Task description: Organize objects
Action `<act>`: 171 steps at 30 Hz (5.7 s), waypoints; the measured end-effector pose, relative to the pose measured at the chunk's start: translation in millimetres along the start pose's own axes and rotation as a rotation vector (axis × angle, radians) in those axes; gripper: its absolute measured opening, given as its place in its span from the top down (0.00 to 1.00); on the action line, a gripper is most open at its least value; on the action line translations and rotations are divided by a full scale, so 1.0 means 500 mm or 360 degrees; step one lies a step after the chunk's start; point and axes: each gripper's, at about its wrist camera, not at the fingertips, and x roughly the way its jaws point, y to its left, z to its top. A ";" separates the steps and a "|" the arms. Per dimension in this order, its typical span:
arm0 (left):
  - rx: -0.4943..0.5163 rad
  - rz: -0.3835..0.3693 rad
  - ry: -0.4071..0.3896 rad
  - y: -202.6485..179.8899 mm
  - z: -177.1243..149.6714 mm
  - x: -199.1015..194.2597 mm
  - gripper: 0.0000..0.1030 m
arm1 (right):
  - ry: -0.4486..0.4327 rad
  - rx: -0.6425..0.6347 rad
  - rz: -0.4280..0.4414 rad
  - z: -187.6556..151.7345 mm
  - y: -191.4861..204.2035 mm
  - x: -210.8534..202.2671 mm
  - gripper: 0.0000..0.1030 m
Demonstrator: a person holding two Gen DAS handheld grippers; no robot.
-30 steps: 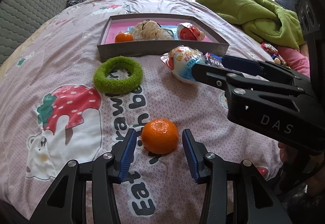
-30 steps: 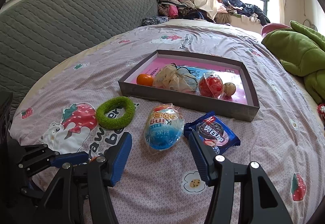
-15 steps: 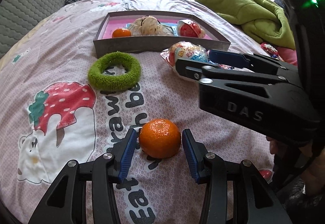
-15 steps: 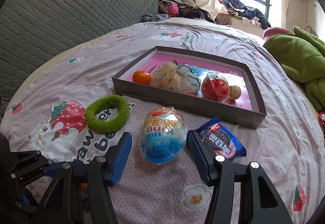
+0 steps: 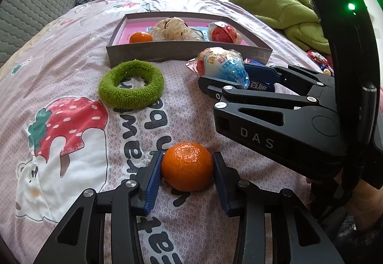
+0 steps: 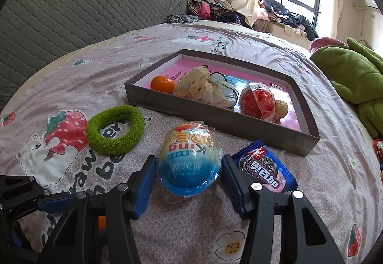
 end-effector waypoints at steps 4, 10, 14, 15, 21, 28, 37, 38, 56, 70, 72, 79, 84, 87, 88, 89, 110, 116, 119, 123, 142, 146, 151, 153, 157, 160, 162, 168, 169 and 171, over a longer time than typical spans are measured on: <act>0.0020 0.0011 -0.0006 -0.003 -0.001 0.001 0.59 | 0.0009 0.0019 0.0041 -0.003 -0.006 -0.004 0.47; 0.0026 0.0013 -0.0008 -0.004 -0.001 0.000 0.59 | 0.0021 0.0026 0.0076 -0.011 -0.009 -0.015 0.47; 0.0027 0.0014 -0.0008 -0.004 -0.001 0.000 0.59 | 0.0031 0.0038 0.0103 -0.018 -0.013 -0.023 0.47; 0.0029 0.0015 -0.0008 -0.004 -0.001 0.000 0.59 | 0.0032 0.0046 0.0106 -0.019 -0.015 -0.024 0.47; 0.0032 0.0028 -0.0019 -0.005 0.001 -0.004 0.59 | 0.0023 0.0099 0.0123 -0.026 -0.035 -0.048 0.47; 0.0037 0.0057 -0.0049 -0.006 0.008 -0.012 0.59 | -0.0016 0.0151 0.0149 -0.026 -0.059 -0.081 0.47; 0.0034 0.0073 -0.0096 -0.012 0.036 -0.022 0.59 | -0.0026 0.0168 0.0163 -0.024 -0.069 -0.092 0.47; 0.0035 0.0073 -0.0104 -0.013 0.041 -0.024 0.59 | -0.0029 0.0172 0.0170 -0.023 -0.071 -0.094 0.47; 0.0065 0.0056 -0.0228 -0.025 0.115 -0.054 0.59 | -0.0101 0.0218 0.0150 -0.013 -0.093 -0.118 0.47; 0.0054 0.0066 -0.0263 -0.019 0.149 -0.059 0.59 | -0.0133 0.0265 0.0140 -0.005 -0.111 -0.126 0.47; 0.0057 0.0065 -0.0274 -0.019 0.154 -0.062 0.59 | -0.0142 0.0265 0.0143 0.000 -0.112 -0.129 0.47; 0.0057 0.0087 -0.0298 -0.014 0.174 -0.068 0.59 | -0.0170 0.0282 0.0131 0.007 -0.124 -0.137 0.47; 0.0051 0.0088 -0.0300 -0.013 0.178 -0.068 0.59 | -0.0169 0.0300 0.0129 0.008 -0.132 -0.135 0.47; 0.0049 0.0089 -0.0296 -0.012 0.180 -0.067 0.59 | -0.0177 0.0302 0.0125 0.009 -0.134 -0.137 0.47; 0.0049 0.0089 -0.0294 -0.012 0.180 -0.066 0.59 | -0.0182 0.0304 0.0124 0.011 -0.135 -0.139 0.47; 0.0049 0.0092 -0.0294 -0.011 0.180 -0.067 0.59 | -0.0188 0.0303 0.0124 0.012 -0.136 -0.140 0.47; 0.0054 0.0131 -0.0323 0.003 0.238 -0.058 0.59 | -0.0300 0.0297 0.0072 0.077 -0.175 -0.161 0.47; 0.0049 0.0144 -0.0309 0.006 0.252 -0.044 0.59 | -0.0319 0.0300 0.0029 0.105 -0.205 -0.155 0.47; 0.0051 0.0155 -0.0318 0.004 0.268 -0.042 0.59 | -0.0343 0.0300 0.0005 0.122 -0.221 -0.156 0.47; 0.0059 0.0174 -0.0342 -0.002 0.292 -0.038 0.59 | -0.0353 0.0301 -0.0020 0.139 -0.241 -0.152 0.47; 0.0032 0.0237 -0.0394 -0.013 0.430 0.031 0.59 | -0.0353 0.0246 -0.0060 0.182 -0.287 -0.109 0.47; 0.0020 0.0238 -0.0361 -0.005 0.436 0.063 0.59 | -0.0313 0.0241 -0.0079 0.178 -0.294 -0.083 0.47; 0.0017 0.0261 -0.0315 0.000 0.433 0.108 0.59 | -0.0222 0.0235 -0.0114 0.162 -0.303 -0.040 0.47; 0.0018 0.0271 -0.0293 0.001 0.430 0.123 0.59 | -0.0182 0.0242 -0.0117 0.154 -0.306 -0.022 0.47; 0.0040 0.0290 -0.0270 -0.001 0.422 0.147 0.59 | -0.0123 0.0236 -0.0143 0.139 -0.309 0.004 0.47; 0.0044 0.0292 -0.0257 -0.003 0.417 0.159 0.59 | -0.0103 0.0235 -0.0144 0.131 -0.309 0.015 0.47; 0.0050 0.0298 -0.0244 -0.005 0.414 0.169 0.59 | -0.0095 0.0232 -0.0143 0.128 -0.307 0.019 0.47; 0.0055 0.0297 -0.0220 -0.009 0.406 0.189 0.59 | -0.0072 0.0233 -0.0148 0.121 -0.307 0.029 0.47; 0.0058 0.0296 -0.0218 -0.011 0.405 0.191 0.59 | -0.0067 0.0233 -0.0148 0.120 -0.308 0.031 0.47; 0.0057 0.0299 -0.0216 -0.014 0.404 0.194 0.59 | -0.0064 0.0236 -0.0152 0.119 -0.309 0.034 0.47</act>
